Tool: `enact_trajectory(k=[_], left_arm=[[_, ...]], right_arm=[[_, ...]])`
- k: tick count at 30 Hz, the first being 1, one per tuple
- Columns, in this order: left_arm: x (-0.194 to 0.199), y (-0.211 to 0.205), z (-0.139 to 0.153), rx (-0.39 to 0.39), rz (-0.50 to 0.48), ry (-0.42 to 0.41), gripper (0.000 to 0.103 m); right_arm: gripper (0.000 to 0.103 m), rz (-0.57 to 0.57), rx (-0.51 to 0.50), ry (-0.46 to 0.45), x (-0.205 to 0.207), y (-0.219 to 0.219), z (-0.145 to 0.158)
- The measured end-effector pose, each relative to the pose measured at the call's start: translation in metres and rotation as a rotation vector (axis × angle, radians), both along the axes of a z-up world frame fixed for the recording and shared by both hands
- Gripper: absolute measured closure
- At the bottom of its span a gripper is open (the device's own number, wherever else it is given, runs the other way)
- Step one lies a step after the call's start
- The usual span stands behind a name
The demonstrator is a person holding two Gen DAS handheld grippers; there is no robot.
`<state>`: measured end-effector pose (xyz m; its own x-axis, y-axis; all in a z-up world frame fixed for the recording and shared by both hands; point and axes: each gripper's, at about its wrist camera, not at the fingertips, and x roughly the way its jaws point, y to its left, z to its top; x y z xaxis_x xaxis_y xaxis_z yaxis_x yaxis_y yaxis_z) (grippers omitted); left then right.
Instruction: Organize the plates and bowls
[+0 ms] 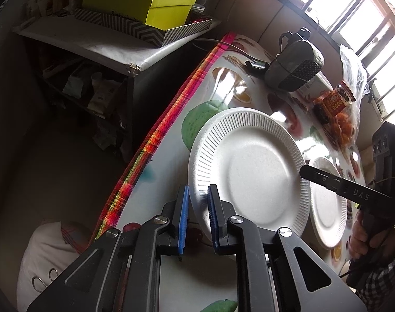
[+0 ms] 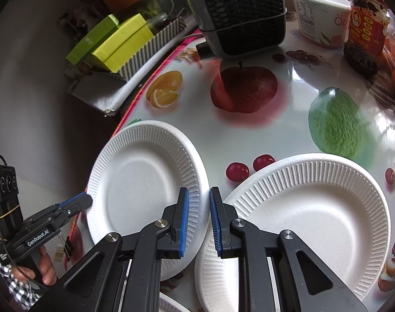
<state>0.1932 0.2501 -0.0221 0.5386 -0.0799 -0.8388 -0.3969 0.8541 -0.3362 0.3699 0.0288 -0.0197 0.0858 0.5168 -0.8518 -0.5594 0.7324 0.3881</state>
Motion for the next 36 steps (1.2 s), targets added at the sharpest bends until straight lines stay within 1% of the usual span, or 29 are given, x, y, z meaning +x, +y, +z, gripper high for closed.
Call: enact_trajectory(k=[15, 36], left_arm=[[-0.014, 0.003, 0.012, 0.023, 0.01, -0.014, 0.088], [-0.047, -0.007, 0.029, 0.029, 0.005, -0.043, 0.088]], right_arm=[[0.087, 0.011, 0.024, 0.003, -0.013, 0.001, 0.007], [0.087, 0.021, 0.043, -0.027, -0.043, -0.011, 0.032]])
